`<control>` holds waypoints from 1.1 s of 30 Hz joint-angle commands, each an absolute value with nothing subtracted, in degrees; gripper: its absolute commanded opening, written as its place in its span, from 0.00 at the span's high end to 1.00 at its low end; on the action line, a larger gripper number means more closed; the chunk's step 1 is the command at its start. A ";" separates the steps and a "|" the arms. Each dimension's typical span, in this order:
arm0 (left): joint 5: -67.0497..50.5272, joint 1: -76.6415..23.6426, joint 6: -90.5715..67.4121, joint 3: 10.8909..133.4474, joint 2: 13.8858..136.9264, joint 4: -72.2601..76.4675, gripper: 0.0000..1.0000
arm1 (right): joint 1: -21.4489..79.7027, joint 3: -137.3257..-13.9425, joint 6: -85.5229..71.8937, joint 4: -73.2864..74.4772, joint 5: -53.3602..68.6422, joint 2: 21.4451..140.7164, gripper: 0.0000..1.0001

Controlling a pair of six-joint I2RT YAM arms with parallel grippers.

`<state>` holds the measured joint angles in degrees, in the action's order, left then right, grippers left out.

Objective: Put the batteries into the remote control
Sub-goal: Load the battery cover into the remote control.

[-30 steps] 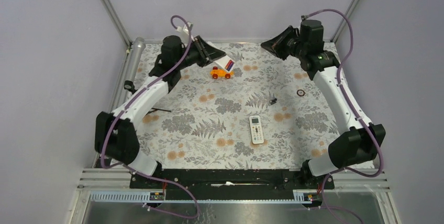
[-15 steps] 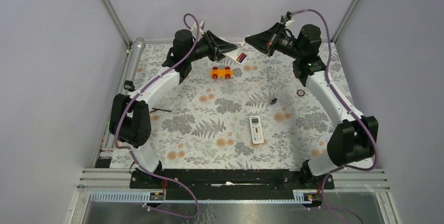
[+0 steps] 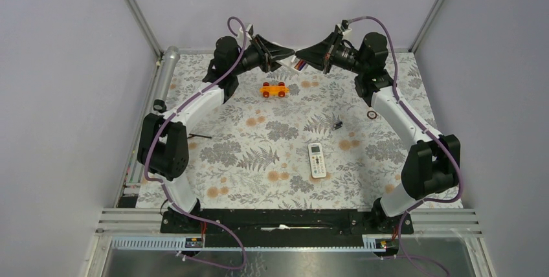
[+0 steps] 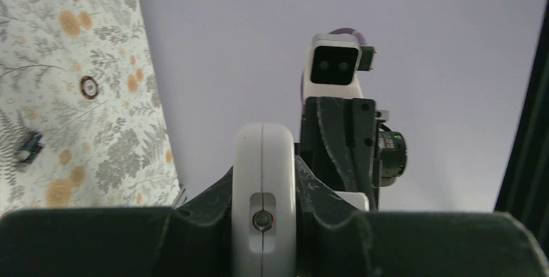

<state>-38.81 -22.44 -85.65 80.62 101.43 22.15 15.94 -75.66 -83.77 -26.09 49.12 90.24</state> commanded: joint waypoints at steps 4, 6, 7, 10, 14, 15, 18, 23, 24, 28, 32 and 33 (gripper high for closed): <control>-38.86 -22.47 -90.71 80.51 101.07 31.40 1.00 | 16.44 -74.82 -85.42 -29.69 49.21 90.13 1.00; -38.85 -22.45 -89.92 80.28 100.68 30.25 1.00 | 16.44 -75.21 -85.26 -29.74 48.94 90.21 1.00; -38.81 -22.44 -89.77 80.08 100.57 30.09 1.00 | 16.44 -75.36 -85.25 -29.93 48.83 90.28 1.00; -38.85 -22.45 -89.76 79.64 100.46 29.91 1.00 | 16.39 -75.40 -85.13 -29.97 48.42 90.15 1.00; -38.88 -22.44 -89.69 79.37 100.29 30.03 1.00 | 16.30 -75.26 -83.52 -28.86 47.38 89.38 1.00; -38.93 -22.40 -89.73 79.41 100.28 30.24 1.00 | 16.40 -75.44 -82.49 -27.58 47.10 89.28 1.00; -39.16 -22.40 -89.82 79.54 100.20 30.46 1.00 | 16.40 -75.13 -80.42 -25.31 46.00 88.84 1.00; -39.11 -22.33 -90.17 79.16 99.89 30.87 1.00 | 16.35 -74.89 -79.66 -24.49 45.33 88.87 1.00; -39.12 -22.30 -90.18 79.09 99.85 30.85 1.00 | 16.36 -74.93 -79.34 -24.19 45.13 88.81 1.00; -39.20 -22.31 -90.26 78.81 99.68 31.01 1.00 | 16.35 -74.97 -78.28 -23.04 44.44 88.63 1.00; -39.37 -22.16 -90.50 78.92 99.67 31.48 1.00 | 16.35 -74.44 -78.11 -22.81 44.39 88.71 1.00; -39.50 -22.18 -90.60 78.91 99.67 31.67 1.00 | 16.35 -74.22 -78.20 -23.10 44.39 88.73 1.00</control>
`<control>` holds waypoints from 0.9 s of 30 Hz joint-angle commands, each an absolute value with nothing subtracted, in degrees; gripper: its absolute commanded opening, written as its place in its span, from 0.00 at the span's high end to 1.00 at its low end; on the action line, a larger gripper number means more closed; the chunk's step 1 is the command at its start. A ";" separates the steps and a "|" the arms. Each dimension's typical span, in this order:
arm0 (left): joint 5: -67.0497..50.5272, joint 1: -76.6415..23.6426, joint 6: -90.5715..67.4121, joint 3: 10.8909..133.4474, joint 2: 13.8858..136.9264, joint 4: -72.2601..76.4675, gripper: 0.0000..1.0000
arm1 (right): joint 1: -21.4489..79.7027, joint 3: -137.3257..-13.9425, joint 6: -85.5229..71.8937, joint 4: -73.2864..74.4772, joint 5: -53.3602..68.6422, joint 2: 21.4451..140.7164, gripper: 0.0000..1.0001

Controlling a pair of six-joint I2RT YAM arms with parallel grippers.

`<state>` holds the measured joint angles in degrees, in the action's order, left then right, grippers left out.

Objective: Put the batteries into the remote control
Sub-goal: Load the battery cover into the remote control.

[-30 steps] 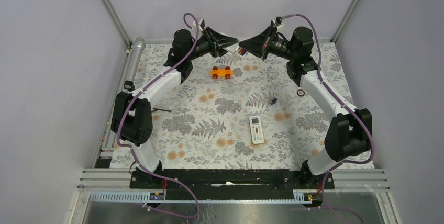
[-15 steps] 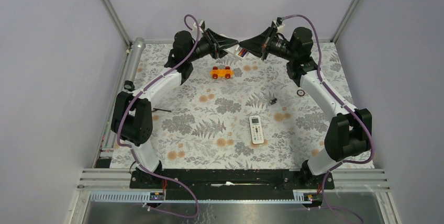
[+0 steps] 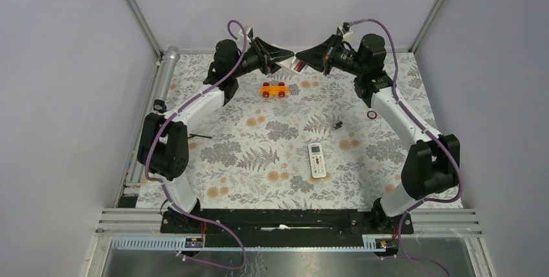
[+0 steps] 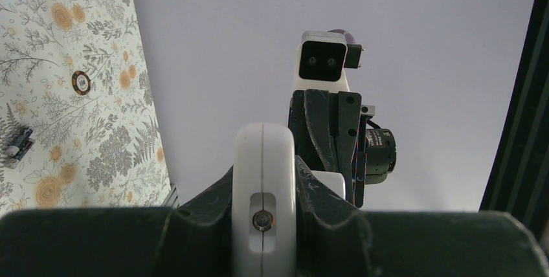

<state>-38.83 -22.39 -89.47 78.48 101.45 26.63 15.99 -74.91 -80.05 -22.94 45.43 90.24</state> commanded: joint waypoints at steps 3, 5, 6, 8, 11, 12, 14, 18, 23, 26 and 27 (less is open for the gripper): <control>-39.60 -22.08 -90.93 78.71 99.50 31.88 1.00 | 16.35 -74.00 -78.21 -23.20 44.21 88.82 1.00; -39.47 -21.98 -91.37 78.37 99.34 32.32 1.00 | 16.41 -73.93 -78.19 -23.20 44.30 88.95 1.00; -39.43 -21.91 -91.74 78.31 99.32 32.60 1.00 | 16.36 -73.75 -78.28 -23.23 44.30 88.91 1.00; -39.14 -21.73 -92.41 78.06 99.18 33.22 1.00 | 16.37 -73.34 -78.38 -23.20 44.17 88.81 1.00; -38.68 -21.47 -92.55 77.84 98.74 33.32 1.00 | 16.35 -72.60 -79.17 -23.89 44.28 88.77 1.00; -38.60 -21.34 -92.71 77.87 98.71 33.40 1.00 | 16.42 -72.40 -79.33 -24.10 44.30 88.78 1.00; -38.46 -21.27 -93.24 77.81 98.70 34.01 1.00 | 16.37 -72.25 -79.53 -24.23 44.34 88.90 1.00; -38.33 -21.26 -95.01 77.64 98.95 35.86 1.00 | 16.35 -71.84 -79.63 -24.51 44.37 88.98 1.00; -38.41 -21.27 -97.46 77.47 99.16 38.32 1.00 | 16.39 -70.20 -81.98 -27.76 45.11 89.85 1.00; -38.50 -21.27 -98.05 77.38 99.31 38.92 1.00 | 16.35 -69.18 -83.51 -30.01 45.39 90.13 1.00; -38.56 -21.27 -98.08 77.49 99.32 38.93 1.00 | 16.35 -69.17 -83.98 -30.86 45.54 90.27 1.00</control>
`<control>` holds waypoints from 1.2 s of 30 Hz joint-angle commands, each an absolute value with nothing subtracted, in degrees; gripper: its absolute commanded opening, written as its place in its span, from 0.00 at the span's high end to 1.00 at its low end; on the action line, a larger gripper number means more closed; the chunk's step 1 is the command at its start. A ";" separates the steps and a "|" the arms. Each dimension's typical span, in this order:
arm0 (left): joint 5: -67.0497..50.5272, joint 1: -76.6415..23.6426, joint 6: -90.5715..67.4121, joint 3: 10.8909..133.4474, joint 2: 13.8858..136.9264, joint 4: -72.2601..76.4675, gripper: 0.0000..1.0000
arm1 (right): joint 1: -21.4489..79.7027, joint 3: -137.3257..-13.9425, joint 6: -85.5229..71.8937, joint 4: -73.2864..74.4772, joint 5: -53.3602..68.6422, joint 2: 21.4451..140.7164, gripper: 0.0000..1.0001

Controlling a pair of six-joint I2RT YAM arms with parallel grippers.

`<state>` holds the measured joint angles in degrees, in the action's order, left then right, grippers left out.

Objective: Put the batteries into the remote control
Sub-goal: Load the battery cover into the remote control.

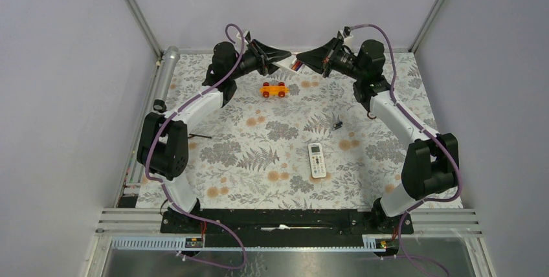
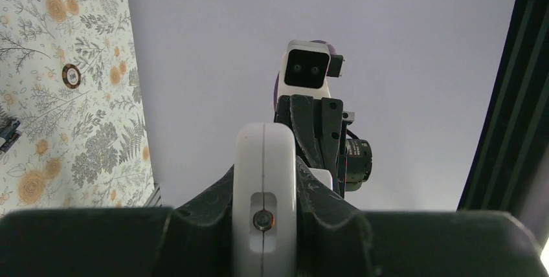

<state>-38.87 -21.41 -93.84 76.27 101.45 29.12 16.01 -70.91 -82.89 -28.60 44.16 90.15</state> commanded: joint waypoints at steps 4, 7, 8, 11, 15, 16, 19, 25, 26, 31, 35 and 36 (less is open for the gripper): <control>-38.68 -21.27 -97.91 76.76 99.33 38.72 1.00 | 16.35 -69.30 -86.70 -36.87 45.78 90.76 1.00; -38.58 -21.27 -97.72 76.17 99.29 38.59 1.00 | 16.34 -69.51 -88.62 -41.72 45.84 90.91 1.00; -38.64 -21.23 -97.73 76.05 99.36 38.66 1.00 | 16.35 -69.52 -89.02 -43.04 45.76 90.90 1.00; -38.50 -21.27 -97.74 76.00 99.23 38.60 1.00 | 16.40 -69.81 -88.81 -43.32 45.47 90.88 1.00; -38.63 -21.27 -97.82 75.62 99.32 38.51 1.00 | 16.17 -69.87 -88.46 -43.98 44.72 90.52 1.00; -38.52 -21.27 -97.75 75.46 99.26 38.45 1.00 | 16.17 -70.04 -88.24 -44.03 44.59 90.45 1.00; -38.46 -21.27 -97.73 75.07 99.31 38.23 1.00 | 16.08 -70.75 -87.74 -44.09 44.48 90.43 1.00; -38.38 -21.26 -98.69 75.35 99.40 39.02 1.00 | 16.09 -70.51 -87.78 -43.50 44.56 90.79 1.00; -38.25 -21.27 -98.70 75.37 99.40 39.00 1.00 | 16.08 -70.35 -87.80 -43.24 44.68 90.87 1.00; -38.19 -21.27 -99.31 75.51 99.71 39.44 1.00 | 16.17 -69.67 -87.85 -43.13 44.88 91.01 1.00; -38.19 -21.27 -99.56 75.79 100.00 39.64 1.00 | 16.18 -69.26 -87.63 -43.10 45.08 91.15 1.00; -38.21 -21.27 -99.64 75.78 100.02 39.72 1.00 | 16.17 -69.18 -87.70 -43.15 45.09 91.21 1.00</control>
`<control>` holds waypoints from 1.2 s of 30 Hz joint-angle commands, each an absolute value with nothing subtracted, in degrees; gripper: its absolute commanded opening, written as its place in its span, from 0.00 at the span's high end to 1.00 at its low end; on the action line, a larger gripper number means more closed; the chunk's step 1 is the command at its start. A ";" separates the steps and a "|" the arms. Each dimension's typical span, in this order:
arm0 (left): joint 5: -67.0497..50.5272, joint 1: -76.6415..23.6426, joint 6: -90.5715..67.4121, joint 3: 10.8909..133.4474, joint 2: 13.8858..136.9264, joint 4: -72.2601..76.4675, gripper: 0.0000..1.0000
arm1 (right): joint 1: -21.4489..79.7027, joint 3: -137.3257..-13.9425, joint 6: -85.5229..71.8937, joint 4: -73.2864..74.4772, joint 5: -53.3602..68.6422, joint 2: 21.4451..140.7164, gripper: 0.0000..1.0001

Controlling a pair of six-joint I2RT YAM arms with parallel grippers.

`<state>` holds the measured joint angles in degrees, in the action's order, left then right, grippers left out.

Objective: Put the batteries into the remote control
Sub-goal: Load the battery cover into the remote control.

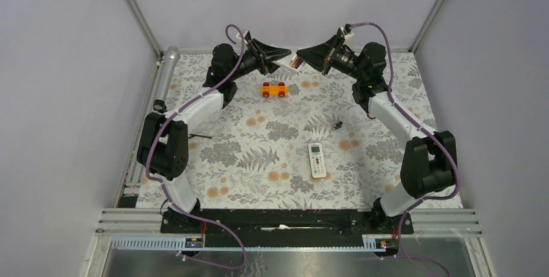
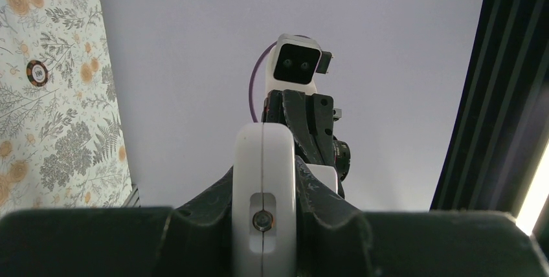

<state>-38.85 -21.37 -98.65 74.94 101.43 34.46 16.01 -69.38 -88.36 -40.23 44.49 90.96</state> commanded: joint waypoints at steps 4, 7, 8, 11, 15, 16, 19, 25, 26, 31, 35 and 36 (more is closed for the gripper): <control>-38.23 -21.35 -99.75 75.92 100.11 39.73 1.00 | 16.17 -69.33 -87.65 -43.49 45.09 91.83 1.00; -38.32 -21.42 -99.80 75.88 100.19 39.73 1.00 | 16.18 -69.58 -87.71 -43.72 45.30 92.30 1.00; -38.32 -21.46 -99.88 75.82 100.25 39.69 1.00 | 16.18 -69.51 -87.86 -44.09 45.27 92.50 1.00; -38.18 -21.62 -100.01 75.90 100.41 39.94 1.00 | 16.17 -69.54 -88.43 -44.66 45.44 92.95 1.00; -37.66 -21.71 -100.75 75.88 100.70 41.43 1.00 | 16.27 -69.06 -88.50 -44.17 45.36 92.71 1.00; -37.50 -21.71 -101.11 75.86 100.84 42.07 1.00 | 16.35 -68.93 -88.33 -43.80 45.30 92.53 1.00; -37.18 -21.69 -101.59 75.96 101.05 42.75 1.00 | 16.39 -68.31 -87.82 -42.83 45.31 92.31 1.00; -36.57 -21.77 -102.07 76.12 101.50 43.64 1.00 | 16.82 -66.98 -88.42 -42.51 45.26 92.01 1.00; -36.50 -21.79 -101.84 76.19 101.59 43.64 1.00 | 16.93 -66.97 -88.68 -42.46 45.22 91.95 1.00; -36.31 -21.79 -101.29 76.10 101.35 43.55 1.00 | 16.96 -66.40 -90.68 -43.16 45.21 91.97 1.00; -36.47 -21.80 -101.70 75.87 101.00 43.67 1.00 | 17.01 -66.12 -89.01 -40.39 45.26 91.78 1.00; -36.51 -21.80 -101.95 75.76 100.84 43.86 1.00 | 16.97 -65.89 -88.99 -40.33 45.36 91.78 1.00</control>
<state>-38.41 -21.52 -99.77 74.85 102.83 35.73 16.08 -67.24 -90.45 -42.74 43.55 92.18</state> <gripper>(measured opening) 0.221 0.017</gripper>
